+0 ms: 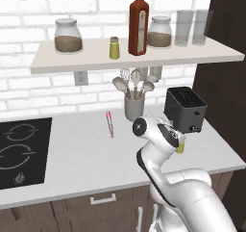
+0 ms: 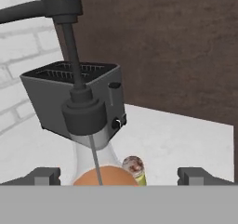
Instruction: Put the shaker and condiment bottle from the counter next to their counterparts in the cabinet.
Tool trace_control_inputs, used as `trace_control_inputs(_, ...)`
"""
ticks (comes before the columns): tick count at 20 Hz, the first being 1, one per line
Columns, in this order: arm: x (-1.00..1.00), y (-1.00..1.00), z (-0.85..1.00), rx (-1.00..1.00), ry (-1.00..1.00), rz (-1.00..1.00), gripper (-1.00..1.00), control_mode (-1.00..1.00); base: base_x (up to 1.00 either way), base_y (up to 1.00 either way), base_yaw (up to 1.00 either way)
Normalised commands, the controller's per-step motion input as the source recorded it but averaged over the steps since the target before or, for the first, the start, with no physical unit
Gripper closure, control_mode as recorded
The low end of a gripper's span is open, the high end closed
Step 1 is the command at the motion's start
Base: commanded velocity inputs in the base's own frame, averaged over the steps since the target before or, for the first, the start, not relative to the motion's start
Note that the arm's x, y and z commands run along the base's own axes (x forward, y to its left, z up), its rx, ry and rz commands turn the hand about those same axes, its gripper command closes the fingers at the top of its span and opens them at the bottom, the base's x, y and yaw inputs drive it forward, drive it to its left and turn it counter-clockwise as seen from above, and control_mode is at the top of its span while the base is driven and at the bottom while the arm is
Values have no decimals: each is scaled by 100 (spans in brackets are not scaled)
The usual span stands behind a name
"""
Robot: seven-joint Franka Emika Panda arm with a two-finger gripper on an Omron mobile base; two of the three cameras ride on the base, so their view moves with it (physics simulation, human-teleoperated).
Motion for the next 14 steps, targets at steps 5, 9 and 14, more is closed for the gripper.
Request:
trace_control_inputs(5, 14, -13, -2, 0, 0, 0, -100, -100, 0, 0, 0)
trace_control_inputs(9, 4, -2, -8, 0, 0, 1, -100, -100, 0, 0, 0)
trace_control_inputs(14, 0, 0, -7, 0, 0, 2, -100, -100, 0, 0, 0)
